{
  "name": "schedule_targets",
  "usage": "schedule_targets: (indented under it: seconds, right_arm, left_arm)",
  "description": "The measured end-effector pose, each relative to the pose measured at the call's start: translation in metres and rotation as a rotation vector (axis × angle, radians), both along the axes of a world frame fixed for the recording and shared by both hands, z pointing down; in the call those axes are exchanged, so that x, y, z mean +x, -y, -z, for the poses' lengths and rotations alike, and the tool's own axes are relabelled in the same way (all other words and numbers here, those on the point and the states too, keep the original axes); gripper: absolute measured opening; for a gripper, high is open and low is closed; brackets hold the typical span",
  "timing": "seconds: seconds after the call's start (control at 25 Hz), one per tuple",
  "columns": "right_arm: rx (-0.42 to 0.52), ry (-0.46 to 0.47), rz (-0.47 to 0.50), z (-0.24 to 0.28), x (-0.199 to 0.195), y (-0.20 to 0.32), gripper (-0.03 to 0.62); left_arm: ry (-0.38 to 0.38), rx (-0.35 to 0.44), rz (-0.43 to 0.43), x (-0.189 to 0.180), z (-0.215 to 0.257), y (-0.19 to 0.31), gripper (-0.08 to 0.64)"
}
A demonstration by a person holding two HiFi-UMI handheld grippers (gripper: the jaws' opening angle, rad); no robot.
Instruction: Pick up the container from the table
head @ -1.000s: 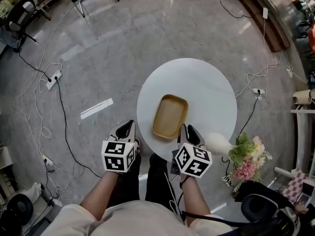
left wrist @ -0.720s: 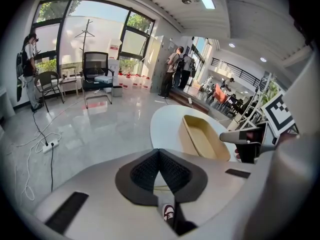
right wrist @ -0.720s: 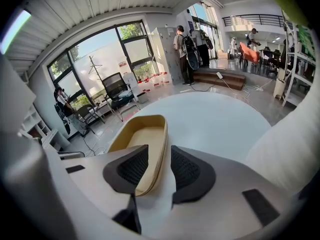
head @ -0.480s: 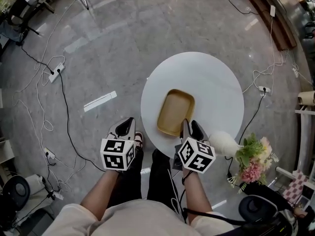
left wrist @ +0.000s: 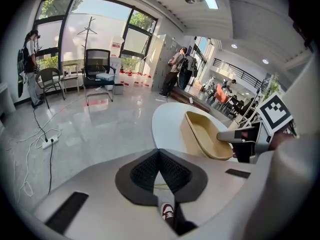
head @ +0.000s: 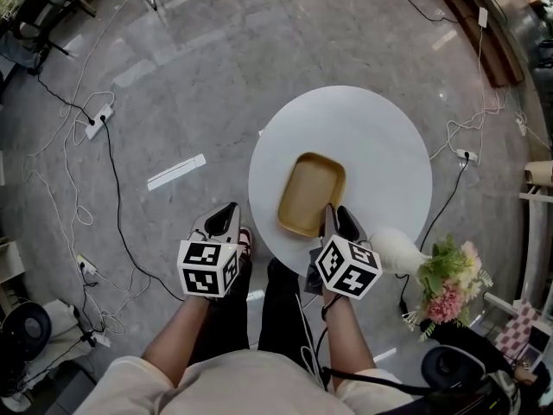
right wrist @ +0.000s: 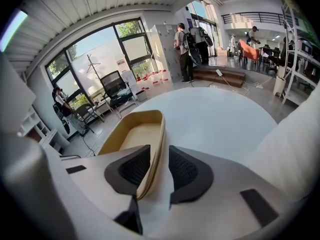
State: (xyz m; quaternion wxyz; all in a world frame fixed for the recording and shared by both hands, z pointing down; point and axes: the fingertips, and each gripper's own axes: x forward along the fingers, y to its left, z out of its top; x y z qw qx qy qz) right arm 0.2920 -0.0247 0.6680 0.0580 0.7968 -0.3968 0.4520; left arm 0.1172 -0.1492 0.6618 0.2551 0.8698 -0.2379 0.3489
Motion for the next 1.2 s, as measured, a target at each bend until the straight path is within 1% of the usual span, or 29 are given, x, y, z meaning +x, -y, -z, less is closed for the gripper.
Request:
schedule_targets:
  seconds: [0.64,0.88,1.04,1.2]
  right_arm:
    - [-0.006,0.004,0.003,-0.005,0.001,-0.003,0.091]
    - [-0.025,0.004,0.013,-0.005,0.0,-0.002,0.076]
    - [-0.025,0.007,0.0,-0.007,0.001,-0.004,0.071]
    - [-0.022,0.014,-0.014,-0.008,0.0,-0.001,0.051]
  left_arm:
    - [0.006,-0.009,0.012,-0.003,-0.007,-0.01,0.017]
    - [0.003,-0.016,0.021,-0.004,-0.008,-0.01,0.017]
    - [0.0,-0.013,0.024,-0.004,-0.008,-0.011,0.017]
    - [0.0,-0.012,0.032,-0.008,-0.008,-0.006,0.017]
